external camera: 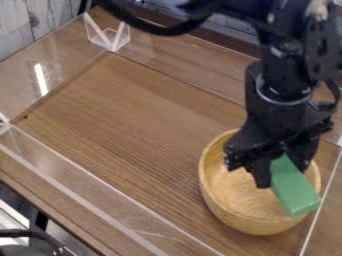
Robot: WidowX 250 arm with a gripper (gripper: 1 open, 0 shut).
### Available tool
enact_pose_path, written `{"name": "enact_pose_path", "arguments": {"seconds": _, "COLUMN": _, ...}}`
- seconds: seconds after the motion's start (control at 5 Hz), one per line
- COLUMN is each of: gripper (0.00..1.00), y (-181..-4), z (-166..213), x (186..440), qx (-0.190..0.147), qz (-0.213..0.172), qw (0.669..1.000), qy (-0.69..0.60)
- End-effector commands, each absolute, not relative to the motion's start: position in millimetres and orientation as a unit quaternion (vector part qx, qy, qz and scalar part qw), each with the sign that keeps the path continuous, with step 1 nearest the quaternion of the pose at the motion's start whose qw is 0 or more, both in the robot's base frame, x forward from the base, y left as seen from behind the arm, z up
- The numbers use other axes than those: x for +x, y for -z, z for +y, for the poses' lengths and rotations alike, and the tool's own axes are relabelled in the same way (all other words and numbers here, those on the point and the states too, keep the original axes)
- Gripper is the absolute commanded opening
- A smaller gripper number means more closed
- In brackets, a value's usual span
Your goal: Put the green block in the brown bowl
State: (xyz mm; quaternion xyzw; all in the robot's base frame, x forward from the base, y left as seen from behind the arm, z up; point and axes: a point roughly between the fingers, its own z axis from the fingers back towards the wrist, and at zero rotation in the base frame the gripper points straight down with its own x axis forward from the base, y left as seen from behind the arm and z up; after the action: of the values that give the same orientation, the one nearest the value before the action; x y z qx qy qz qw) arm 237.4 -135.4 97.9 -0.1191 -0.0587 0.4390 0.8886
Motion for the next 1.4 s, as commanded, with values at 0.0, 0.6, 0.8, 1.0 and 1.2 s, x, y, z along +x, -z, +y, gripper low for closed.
{"name": "enact_pose_path", "arguments": {"seconds": 0.0, "gripper": 0.0, "y": -103.8, "z": -142, "x": 236, "qx": -0.134, "qz": -0.09, "qw": 0.893, "qy": -0.419}}
{"name": "enact_pose_path", "arguments": {"seconds": 0.6, "gripper": 0.0, "y": -105.7, "z": -145, "x": 231, "qx": -0.113, "qz": -0.112, "qw": 0.932, "qy": -0.326}}
{"name": "enact_pose_path", "arguments": {"seconds": 0.8, "gripper": 0.0, "y": -108.1, "z": -152, "x": 230, "qx": -0.112, "qz": -0.113, "qw": 0.946, "qy": -0.282}}
{"name": "enact_pose_path", "arguments": {"seconds": 1.0, "gripper": 0.0, "y": -110.1, "z": -155, "x": 230, "qx": -0.114, "qz": -0.112, "qw": 0.954, "qy": -0.252}}
{"name": "enact_pose_path", "arguments": {"seconds": 1.2, "gripper": 0.0, "y": -117.3, "z": -148, "x": 231, "qx": -0.114, "qz": -0.116, "qw": 0.952, "qy": -0.259}}
